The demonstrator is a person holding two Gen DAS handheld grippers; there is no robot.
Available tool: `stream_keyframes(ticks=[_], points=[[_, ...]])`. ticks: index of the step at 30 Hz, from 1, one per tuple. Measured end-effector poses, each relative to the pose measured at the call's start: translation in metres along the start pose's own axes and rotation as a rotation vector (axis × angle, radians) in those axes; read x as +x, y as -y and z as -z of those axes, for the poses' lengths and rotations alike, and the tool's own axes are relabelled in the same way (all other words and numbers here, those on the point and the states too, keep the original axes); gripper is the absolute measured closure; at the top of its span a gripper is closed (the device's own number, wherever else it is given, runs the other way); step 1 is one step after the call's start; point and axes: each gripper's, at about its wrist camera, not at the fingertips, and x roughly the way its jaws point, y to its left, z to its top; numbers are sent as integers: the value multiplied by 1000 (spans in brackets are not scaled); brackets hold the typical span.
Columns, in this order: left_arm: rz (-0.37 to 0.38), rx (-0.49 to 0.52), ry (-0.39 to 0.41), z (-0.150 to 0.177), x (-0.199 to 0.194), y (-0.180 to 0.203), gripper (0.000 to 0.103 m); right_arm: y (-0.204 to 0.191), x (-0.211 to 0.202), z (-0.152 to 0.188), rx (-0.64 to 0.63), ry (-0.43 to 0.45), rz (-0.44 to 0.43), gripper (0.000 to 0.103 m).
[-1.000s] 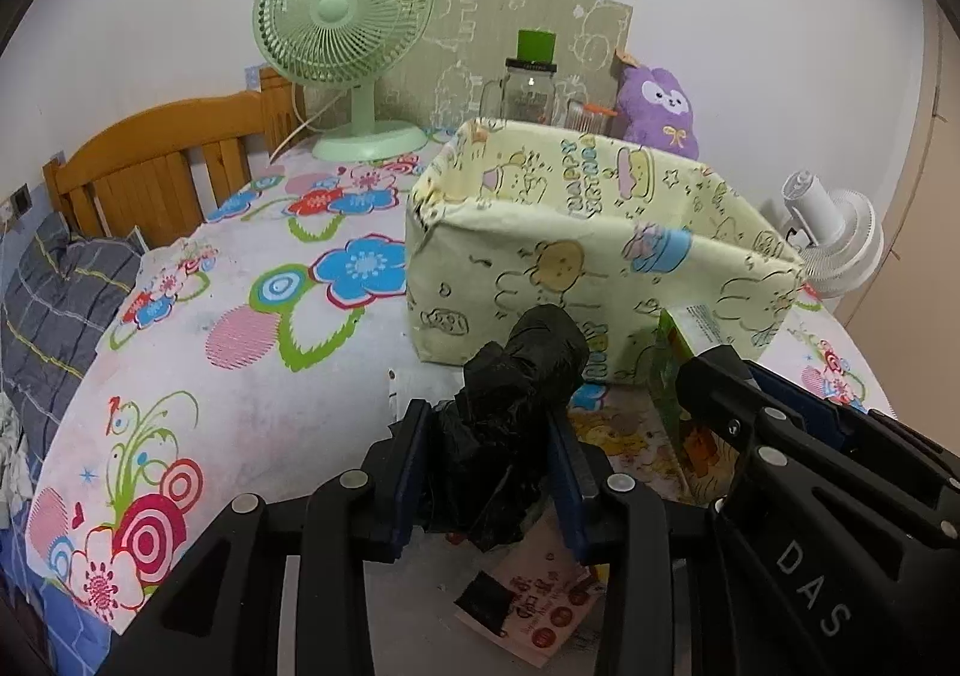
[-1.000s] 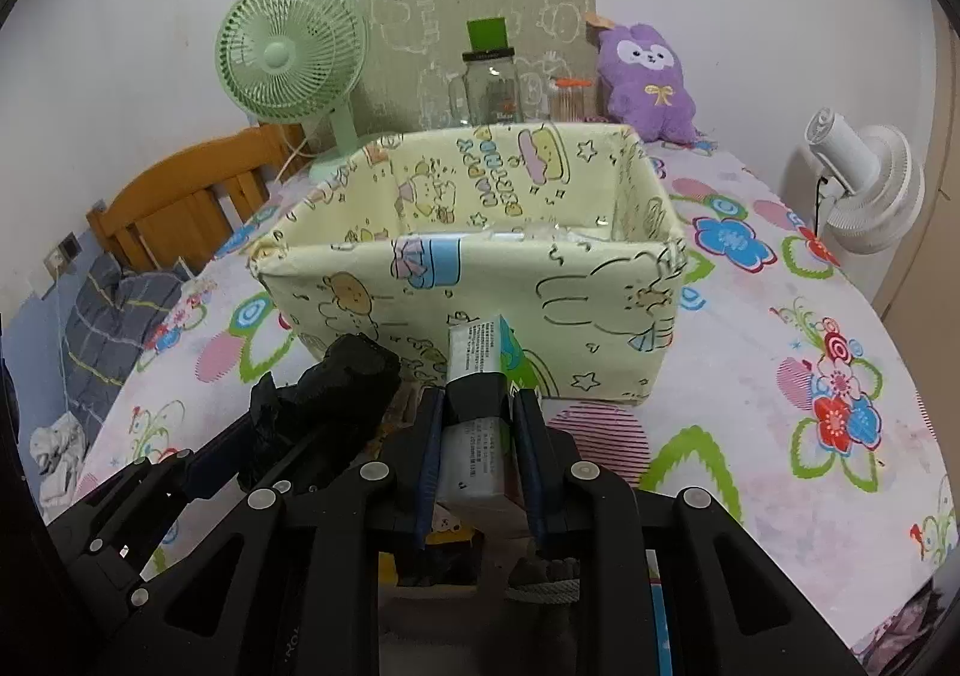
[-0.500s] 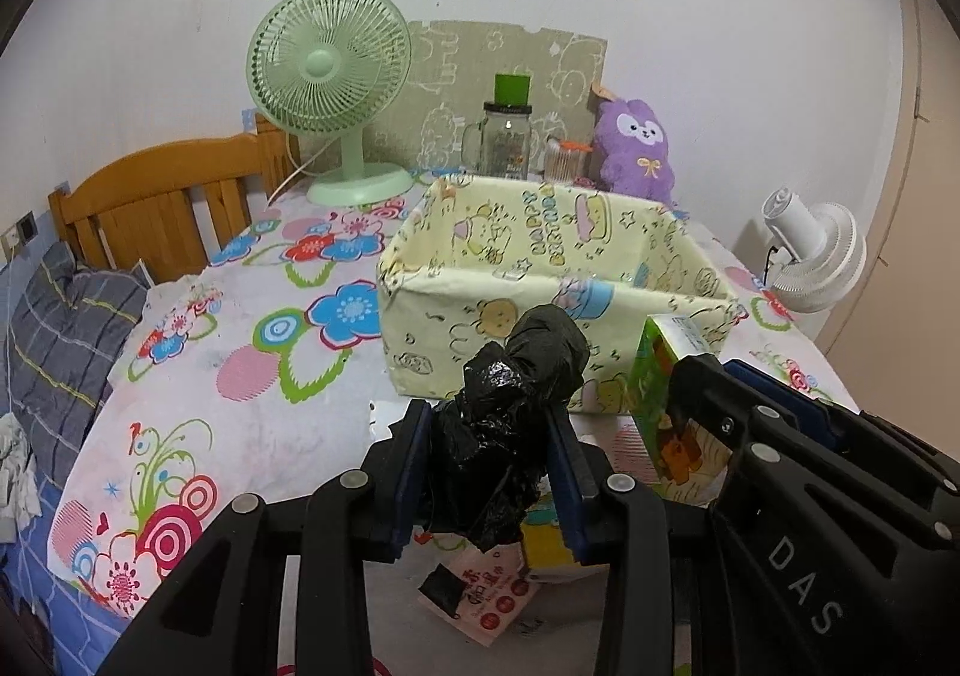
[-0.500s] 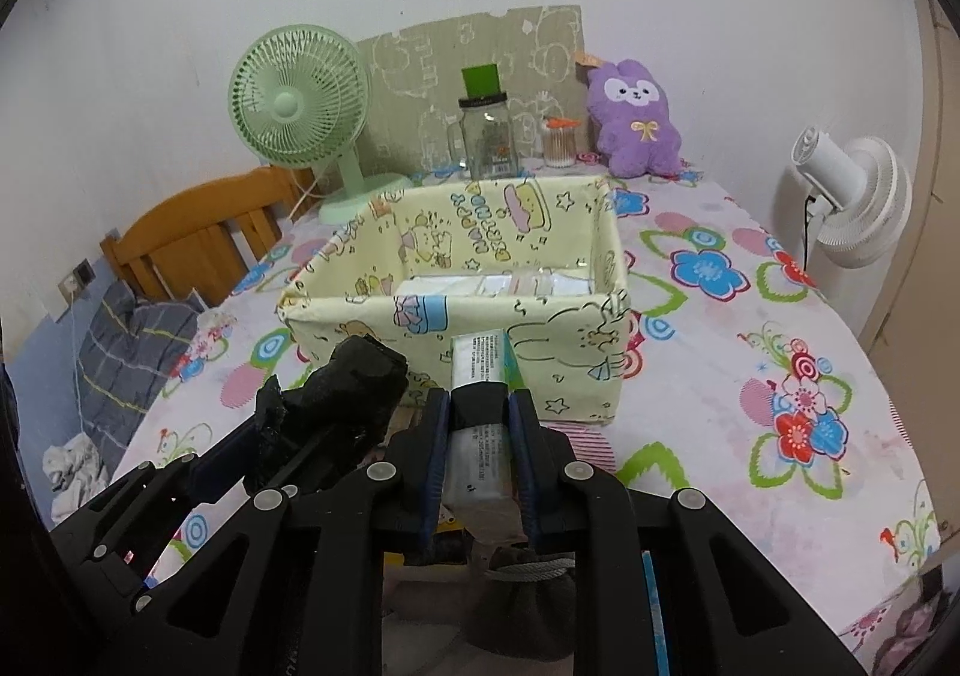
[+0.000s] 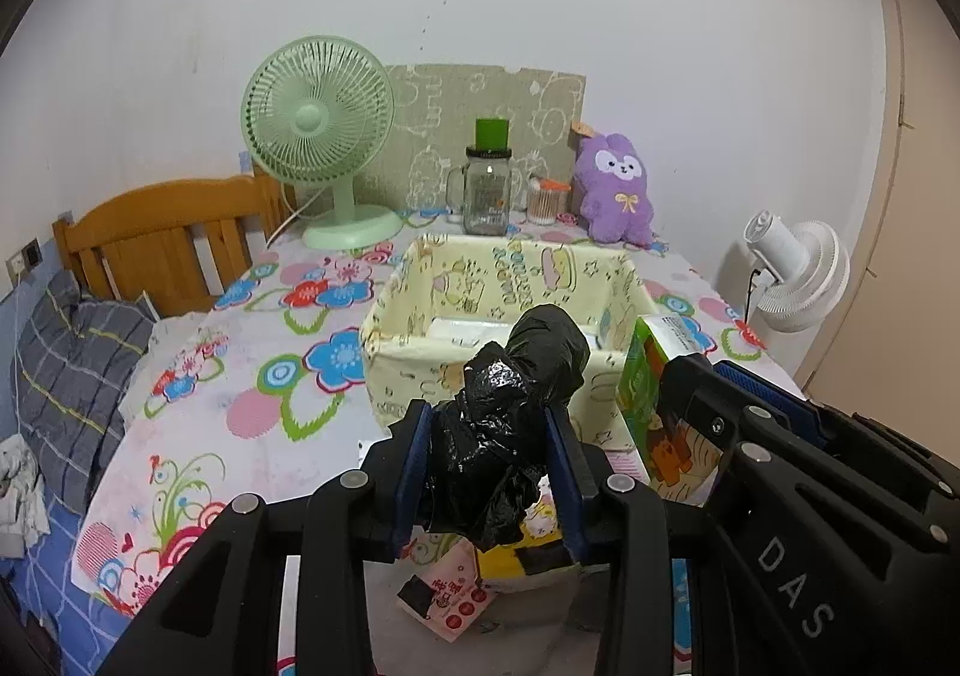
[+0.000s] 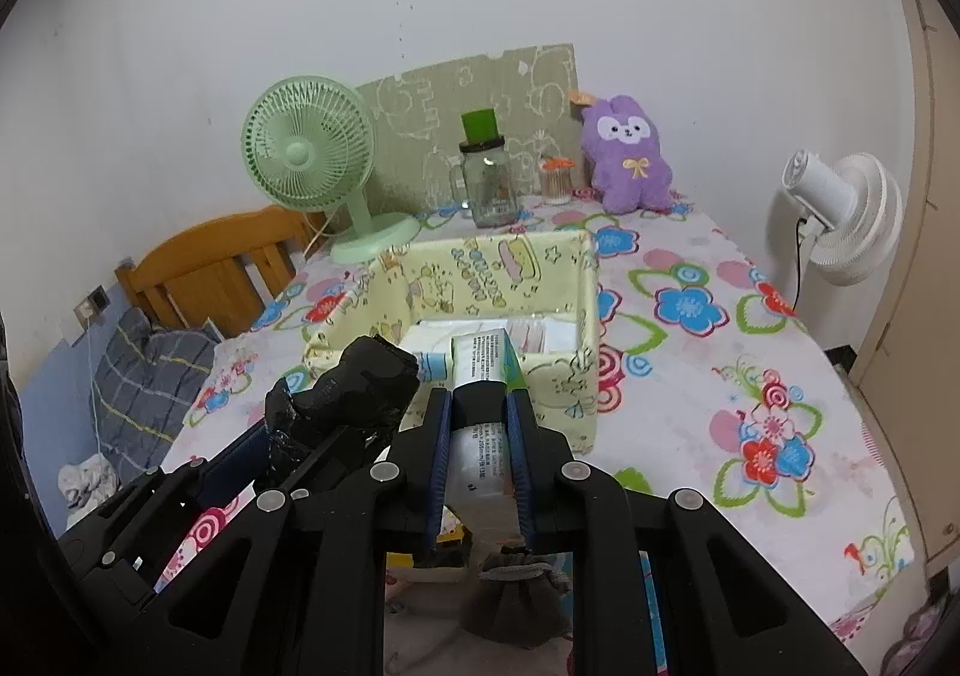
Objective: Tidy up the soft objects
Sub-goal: 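Lift and carry the black bag and carton over the fabric box with both grippers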
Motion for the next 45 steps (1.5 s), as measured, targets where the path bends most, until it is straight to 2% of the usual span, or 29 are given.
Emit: stream_keyframes(ticks=[21, 35, 45], points=[[26, 18, 58, -32, -15, 5, 65, -4, -23, -31, -3, 66, 14, 81], [24, 9, 44, -49, 16, -1, 65, -4, 11, -50, -3, 53, 18, 81], [27, 11, 3, -56, 49, 0, 65, 4, 43, -59, 12, 17, 26, 81]])
